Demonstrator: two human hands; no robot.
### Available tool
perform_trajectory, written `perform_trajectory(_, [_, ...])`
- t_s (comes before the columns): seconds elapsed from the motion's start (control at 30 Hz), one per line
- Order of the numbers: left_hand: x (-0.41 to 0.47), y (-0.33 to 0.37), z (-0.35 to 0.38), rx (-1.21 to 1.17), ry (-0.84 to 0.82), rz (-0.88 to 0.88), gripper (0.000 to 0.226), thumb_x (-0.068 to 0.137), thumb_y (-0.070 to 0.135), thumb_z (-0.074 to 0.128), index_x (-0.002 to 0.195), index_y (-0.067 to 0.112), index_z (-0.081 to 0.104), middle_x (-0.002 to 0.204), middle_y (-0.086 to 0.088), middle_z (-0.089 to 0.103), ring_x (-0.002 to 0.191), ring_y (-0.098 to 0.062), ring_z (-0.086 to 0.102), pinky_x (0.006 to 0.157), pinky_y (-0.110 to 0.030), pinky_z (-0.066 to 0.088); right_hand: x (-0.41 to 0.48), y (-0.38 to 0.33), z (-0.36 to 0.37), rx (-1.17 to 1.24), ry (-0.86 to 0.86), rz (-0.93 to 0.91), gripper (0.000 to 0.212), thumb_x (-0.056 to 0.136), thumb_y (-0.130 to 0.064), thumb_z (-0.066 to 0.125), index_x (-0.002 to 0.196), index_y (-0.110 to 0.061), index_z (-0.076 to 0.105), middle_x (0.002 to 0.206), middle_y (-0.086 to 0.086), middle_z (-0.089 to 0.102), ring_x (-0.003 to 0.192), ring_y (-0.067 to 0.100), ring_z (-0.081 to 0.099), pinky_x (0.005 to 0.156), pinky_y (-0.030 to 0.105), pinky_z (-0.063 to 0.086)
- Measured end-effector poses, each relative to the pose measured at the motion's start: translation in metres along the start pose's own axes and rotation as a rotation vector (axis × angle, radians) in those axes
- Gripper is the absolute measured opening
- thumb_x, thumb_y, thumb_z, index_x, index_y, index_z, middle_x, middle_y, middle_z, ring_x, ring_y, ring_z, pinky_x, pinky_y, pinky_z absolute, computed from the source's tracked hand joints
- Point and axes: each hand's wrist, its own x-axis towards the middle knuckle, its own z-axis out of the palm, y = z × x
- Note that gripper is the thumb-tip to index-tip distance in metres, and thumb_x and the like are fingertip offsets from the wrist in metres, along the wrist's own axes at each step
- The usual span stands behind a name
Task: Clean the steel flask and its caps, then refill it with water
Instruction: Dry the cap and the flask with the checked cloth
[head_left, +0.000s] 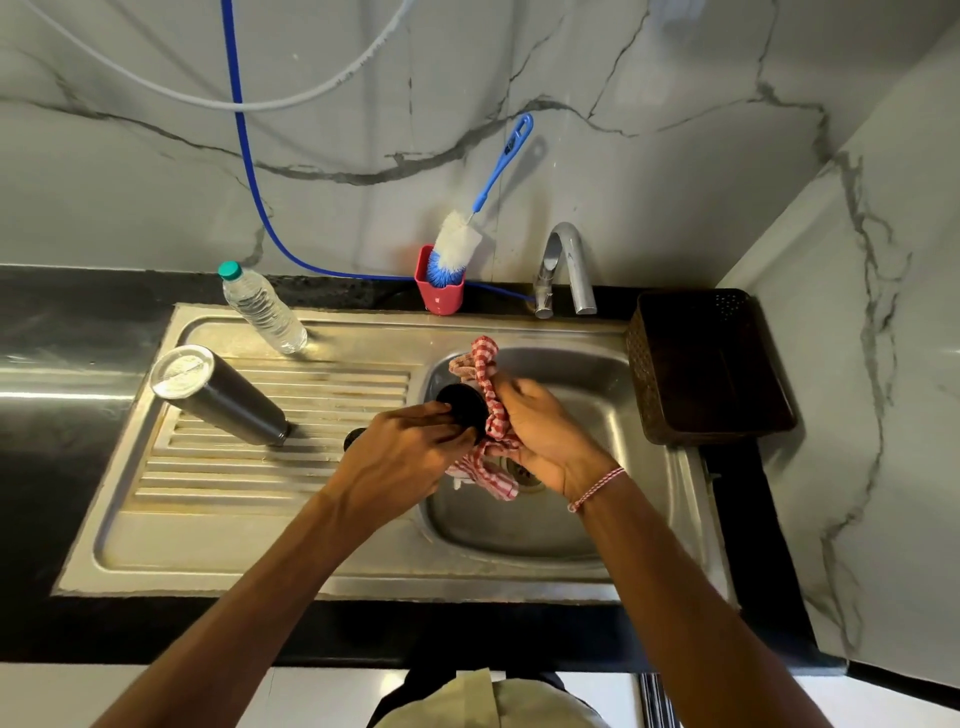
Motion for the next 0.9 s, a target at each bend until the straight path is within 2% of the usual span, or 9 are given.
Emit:
perform_trajectory(0.13, [0.001, 0.004, 0.000, 0.004, -0.087, -0.187, 0.033, 0.081, 0.005, 0.056, 0.108, 0.011, 0.074, 0.093, -0.006, 0.078, 0.083, -0.028, 0.075, 0.063, -0.041, 0.062, 0.012, 0.011, 0.007, -0.046, 0.058, -0.080, 0.022, 0.103, -0.033, 0.053, 0.106, -0.020, 0.070, 0.099, 0.002, 0.078, 0.099, 0.021, 0.073, 0.092, 0.043, 0.058])
perform_trajectory(0.3, [-0.004, 0.002, -0.001, -0.094, -0.005, -0.454, 0.031, 0.071, 0.004, 0.080, 0.098, 0.018, 0.076, 0.078, -0.002, 0.077, 0.058, -0.027, 0.070, 0.051, -0.032, 0.052, 0.026, 0.024, 0.009, -0.110, 0.181, -0.169, 0.029, 0.093, -0.033, 0.069, 0.115, -0.014, 0.068, 0.100, 0.002, 0.077, 0.096, 0.021, 0.074, 0.076, 0.033, 0.060])
perform_trajectory(0.43, [-0.005, -0.003, -0.003, -0.431, 0.183, -0.784, 0.015, 0.092, 0.010, 0.073, 0.103, 0.019, 0.079, 0.062, 0.009, 0.066, 0.047, -0.005, 0.056, 0.052, -0.019, 0.038, 0.031, 0.029, 0.007, -0.040, 0.185, -0.222, 0.023, 0.093, -0.024, 0.070, 0.114, -0.015, 0.069, 0.102, 0.004, 0.077, 0.097, 0.022, 0.074, 0.081, 0.034, 0.060])
perform_trajectory(0.5, [-0.007, -0.012, 0.000, -0.711, 0.266, -0.953, 0.018, 0.098, 0.010, 0.066, 0.107, 0.018, 0.079, 0.070, 0.008, 0.070, 0.052, 0.000, 0.055, 0.055, -0.027, 0.047, 0.034, 0.033, 0.007, 0.109, 0.163, -0.217, 0.023, 0.095, -0.017, 0.067, 0.117, -0.013, 0.069, 0.105, 0.007, 0.077, 0.096, 0.021, 0.074, 0.085, 0.034, 0.059])
perform_trajectory(0.57, [-0.010, -0.021, -0.001, -0.987, 0.344, -1.108, 0.021, 0.102, 0.010, 0.060, 0.108, 0.018, 0.078, 0.083, -0.002, 0.077, 0.065, -0.008, 0.063, 0.063, -0.040, 0.055, 0.040, 0.038, 0.009, 0.191, 0.167, -0.201, 0.027, 0.094, -0.016, 0.066, 0.121, -0.012, 0.068, 0.107, 0.008, 0.076, 0.098, 0.020, 0.073, 0.087, 0.035, 0.058])
perform_trajectory(0.67, [-0.015, -0.032, -0.002, -1.280, 0.445, -1.304, 0.025, 0.106, 0.010, 0.052, 0.099, 0.015, 0.075, 0.094, -0.007, 0.076, 0.092, -0.021, 0.064, 0.083, -0.033, 0.052, 0.049, 0.048, 0.011, 0.205, 0.202, -0.172, 0.032, 0.094, -0.018, 0.067, 0.125, -0.012, 0.065, 0.111, 0.009, 0.075, 0.105, 0.026, 0.071, 0.090, 0.039, 0.056])
perform_trajectory(0.73, [-0.020, -0.047, 0.006, -1.420, 0.482, -1.425, 0.026, 0.107, 0.007, 0.048, 0.091, 0.013, 0.068, 0.093, -0.002, 0.074, 0.102, -0.022, 0.063, 0.093, -0.039, 0.050, 0.054, 0.053, 0.011, 0.202, 0.223, -0.157, 0.032, 0.094, -0.020, 0.067, 0.125, -0.013, 0.064, 0.112, 0.009, 0.075, 0.105, 0.026, 0.071, 0.091, 0.041, 0.056])
perform_trajectory(0.8, [-0.026, -0.070, 0.023, -1.518, 0.511, -1.555, 0.024, 0.107, 0.003, 0.043, 0.097, 0.010, 0.063, 0.105, -0.005, 0.070, 0.112, -0.027, 0.064, 0.092, -0.041, 0.054, 0.059, 0.059, 0.010, 0.172, 0.238, -0.167, 0.028, 0.096, -0.020, 0.066, 0.123, -0.015, 0.066, 0.111, 0.007, 0.075, 0.104, 0.025, 0.072, 0.090, 0.040, 0.057])
perform_trajectory(0.9, [-0.036, -0.110, 0.053, -1.553, 0.473, -1.702, 0.031, 0.105, -0.004, 0.033, 0.121, -0.001, 0.059, 0.123, -0.019, 0.063, 0.115, -0.035, 0.062, 0.084, -0.044, 0.058, 0.065, 0.066, 0.010, 0.104, 0.267, -0.180, 0.021, 0.098, -0.022, 0.064, 0.118, -0.019, 0.068, 0.109, 0.005, 0.076, 0.101, 0.024, 0.073, 0.086, 0.038, 0.057])
